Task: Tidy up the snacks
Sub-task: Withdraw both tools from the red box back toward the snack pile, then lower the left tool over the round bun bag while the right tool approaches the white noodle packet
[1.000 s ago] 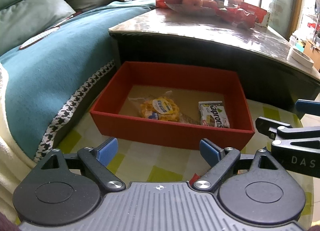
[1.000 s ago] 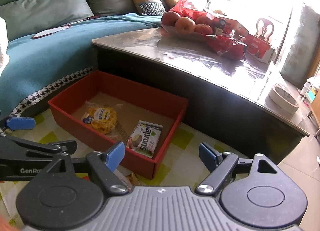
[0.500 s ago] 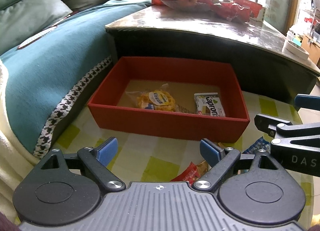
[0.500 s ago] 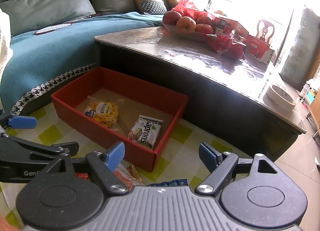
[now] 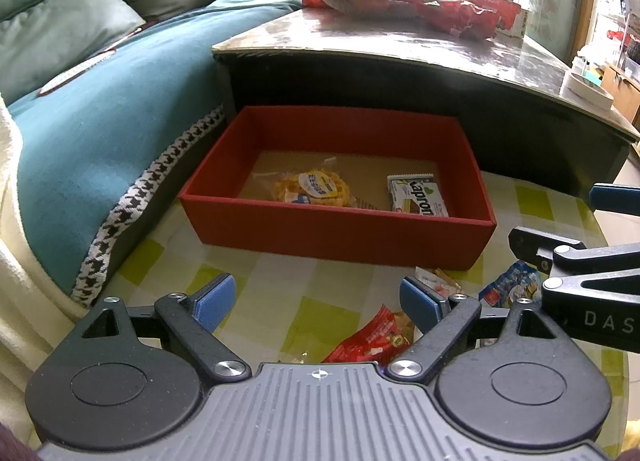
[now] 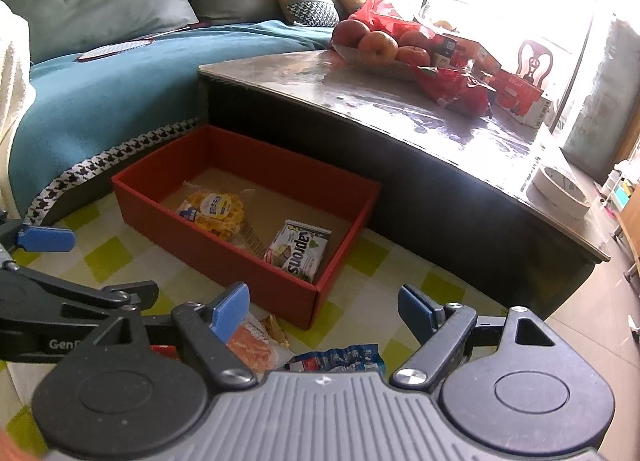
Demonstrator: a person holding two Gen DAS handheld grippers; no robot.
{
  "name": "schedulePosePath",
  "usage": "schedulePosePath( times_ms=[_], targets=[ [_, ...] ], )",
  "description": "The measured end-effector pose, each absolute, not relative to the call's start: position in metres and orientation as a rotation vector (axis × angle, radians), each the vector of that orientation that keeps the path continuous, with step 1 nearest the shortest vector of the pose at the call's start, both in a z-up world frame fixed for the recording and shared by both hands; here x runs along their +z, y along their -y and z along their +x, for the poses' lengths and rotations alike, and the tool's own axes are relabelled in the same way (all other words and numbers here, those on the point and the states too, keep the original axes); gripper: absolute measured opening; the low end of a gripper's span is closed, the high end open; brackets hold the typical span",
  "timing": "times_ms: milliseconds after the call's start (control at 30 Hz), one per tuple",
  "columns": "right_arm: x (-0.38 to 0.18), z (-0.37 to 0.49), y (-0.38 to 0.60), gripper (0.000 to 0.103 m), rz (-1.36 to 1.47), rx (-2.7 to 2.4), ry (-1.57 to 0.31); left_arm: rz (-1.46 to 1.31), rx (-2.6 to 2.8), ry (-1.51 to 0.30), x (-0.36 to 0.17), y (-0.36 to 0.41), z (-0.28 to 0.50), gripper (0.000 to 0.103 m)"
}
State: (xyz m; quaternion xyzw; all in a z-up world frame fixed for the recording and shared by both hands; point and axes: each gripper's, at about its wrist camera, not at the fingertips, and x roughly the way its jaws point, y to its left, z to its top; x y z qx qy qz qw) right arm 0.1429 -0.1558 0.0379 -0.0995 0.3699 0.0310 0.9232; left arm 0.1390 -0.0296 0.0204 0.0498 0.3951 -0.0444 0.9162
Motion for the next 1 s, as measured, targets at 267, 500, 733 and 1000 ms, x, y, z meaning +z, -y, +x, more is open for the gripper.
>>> schedulePosePath(
  times_ms=[267, 500, 733, 1000],
  targets=[
    [0.032, 0.133, 0.157, 0.084, -0.213, 0.071, -0.784, 0.120, -0.095, -0.825, 0.016, 0.029, 0.127, 0.093],
    [0.026, 0.125, 0.159, 0.084, -0.211, 0.070, -0.808, 0.153, -0.102, -0.836, 0.012, 0.035, 0.120, 0.093],
    [0.016, 0.122, 0.162, 0.084, -0.210, 0.079, -0.855, 0.165, -0.109, -0.863, 0.005, 0.032, 0.116, 0.094],
    [0.005, 0.119, 0.179, 0.084, -0.197, 0.060, -0.907, 0.174, -0.143, -0.949, -0.016, 0.038, 0.111, 0.094]
  ],
)
